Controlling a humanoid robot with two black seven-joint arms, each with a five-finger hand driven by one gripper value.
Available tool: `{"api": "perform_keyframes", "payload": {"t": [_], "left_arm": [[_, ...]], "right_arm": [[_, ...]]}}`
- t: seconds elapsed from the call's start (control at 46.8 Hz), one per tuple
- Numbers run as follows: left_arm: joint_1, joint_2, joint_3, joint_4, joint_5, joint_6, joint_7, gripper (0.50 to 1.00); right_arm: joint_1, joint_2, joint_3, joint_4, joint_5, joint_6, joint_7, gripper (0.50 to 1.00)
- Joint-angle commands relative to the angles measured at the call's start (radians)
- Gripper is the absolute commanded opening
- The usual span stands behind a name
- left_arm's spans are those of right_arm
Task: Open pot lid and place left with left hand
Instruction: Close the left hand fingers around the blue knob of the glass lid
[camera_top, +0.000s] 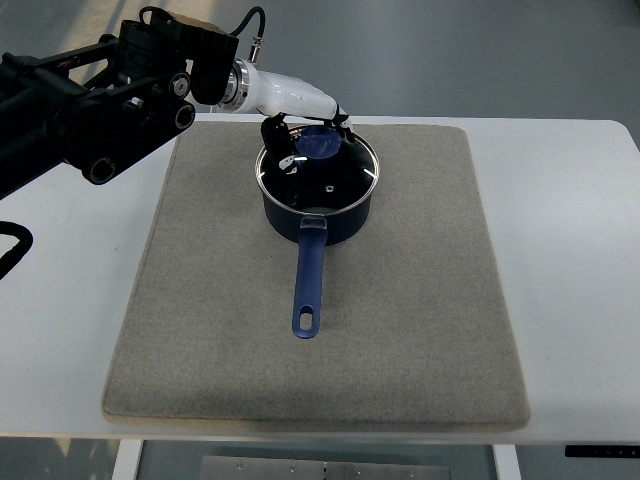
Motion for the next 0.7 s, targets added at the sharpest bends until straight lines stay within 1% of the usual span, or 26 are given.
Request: {"api": "perform_keyframes", "payload": {"t": [0.0,0.128,0.192,0.406,0.555,0.598,0.641,0.683], "left_arm": [[-0.001,-0.005,0.000,0.001,0.003,0.000,0.009,0.825],[-0.001,-0.005,0.000,0.001,0.007,0.000,0.013,0.816],[-0.001,-0.005,0.000,0.001,0.008,0.000,0.013,0.789],[-0.005,-0.005,-0.002,-0.001,0.007,0.000,0.013,0.786],[-0.007,-0.005,-0.002,0.001,0.007,0.000,0.013,0.776],[-0.007,-0.005,-0.002,-0.001,0.007,0.000,0.013,0.752],[-0.007,-0.005,-0.002,-0.001,0.007,0.000,0.013,0.743],[-0.007,-0.005,-0.002,-0.001,0.007,0.000,0.013,0.722]], "right_arm": [[0.000,0.000,0.000,0.001,0.000,0.000,0.000,0.917],[0.000,0.000,0.000,0.000,0.000,0.000,0.000,0.915],[-0.001,0.000,0.000,0.000,0.000,0.000,0.000,0.915],[0.000,0.000,0.000,0.000,0.000,0.000,0.000,0.917],[0.000,0.000,0.000,0.000,0.000,0.000,0.000,0.915],[0.000,0.000,0.000,0.000,0.000,0.000,0.000,0.917],[-0.001,0.000,0.000,0.000,0.000,0.000,0.000,0.917],[0.000,0.000,0.000,0.000,0.000,0.000,0.000,0.915]]}}
